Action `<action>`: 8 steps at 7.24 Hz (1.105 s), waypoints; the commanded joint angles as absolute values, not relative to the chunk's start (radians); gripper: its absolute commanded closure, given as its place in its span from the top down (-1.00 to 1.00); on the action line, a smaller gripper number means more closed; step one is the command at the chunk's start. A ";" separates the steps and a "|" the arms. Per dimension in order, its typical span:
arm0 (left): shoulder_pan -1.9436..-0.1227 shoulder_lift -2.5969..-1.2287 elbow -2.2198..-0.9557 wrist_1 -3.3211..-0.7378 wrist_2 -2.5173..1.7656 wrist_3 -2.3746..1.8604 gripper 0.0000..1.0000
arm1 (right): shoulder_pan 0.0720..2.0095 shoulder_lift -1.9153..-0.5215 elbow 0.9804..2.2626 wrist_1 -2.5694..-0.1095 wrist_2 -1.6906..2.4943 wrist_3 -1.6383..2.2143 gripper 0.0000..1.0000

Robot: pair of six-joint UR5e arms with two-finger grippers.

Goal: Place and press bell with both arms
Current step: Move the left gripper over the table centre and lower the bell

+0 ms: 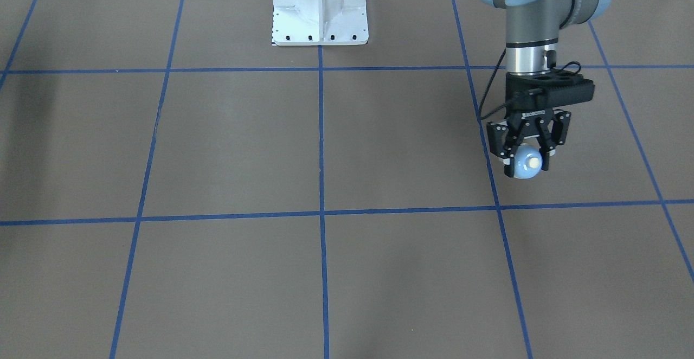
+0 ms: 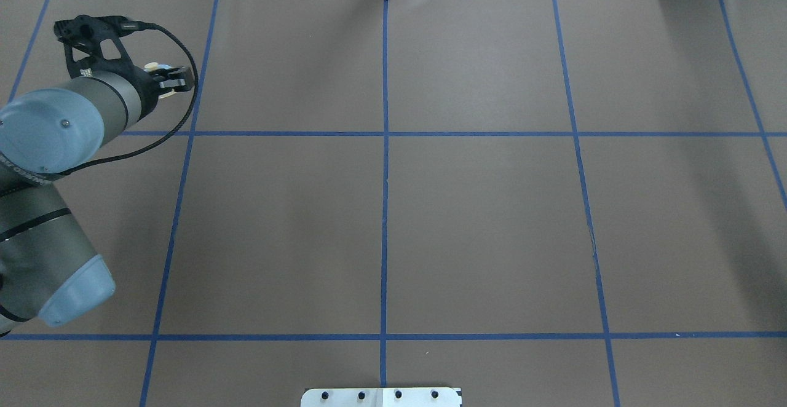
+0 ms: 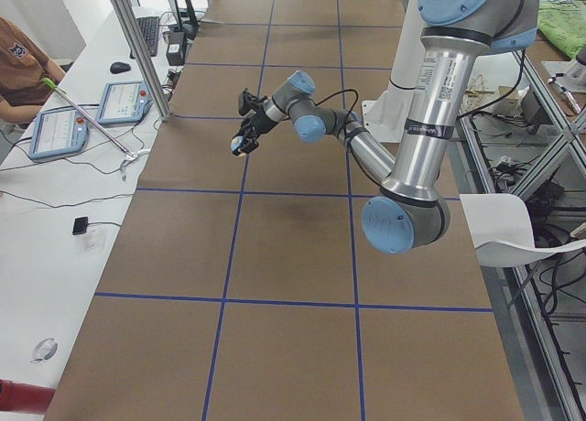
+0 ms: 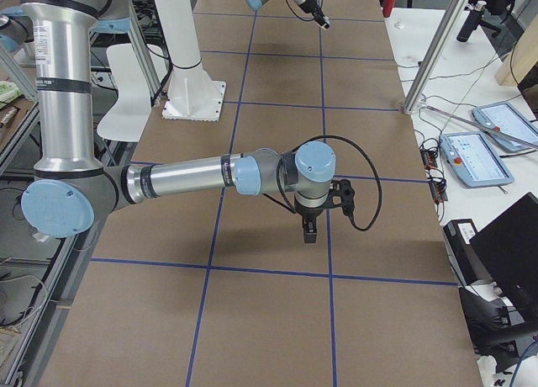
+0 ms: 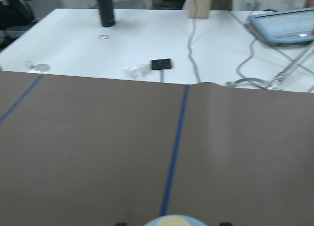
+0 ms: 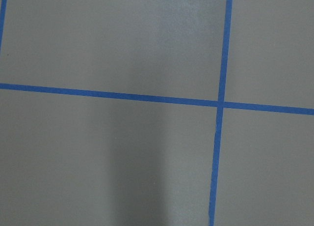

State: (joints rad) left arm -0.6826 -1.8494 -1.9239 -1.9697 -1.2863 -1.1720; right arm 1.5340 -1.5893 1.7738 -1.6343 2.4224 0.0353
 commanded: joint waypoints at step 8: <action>-0.446 -2.419 -1.119 -2.471 -1.184 -1.075 -1.00 | 1.532 -1.575 1.753 -1.635 2.453 0.035 1.00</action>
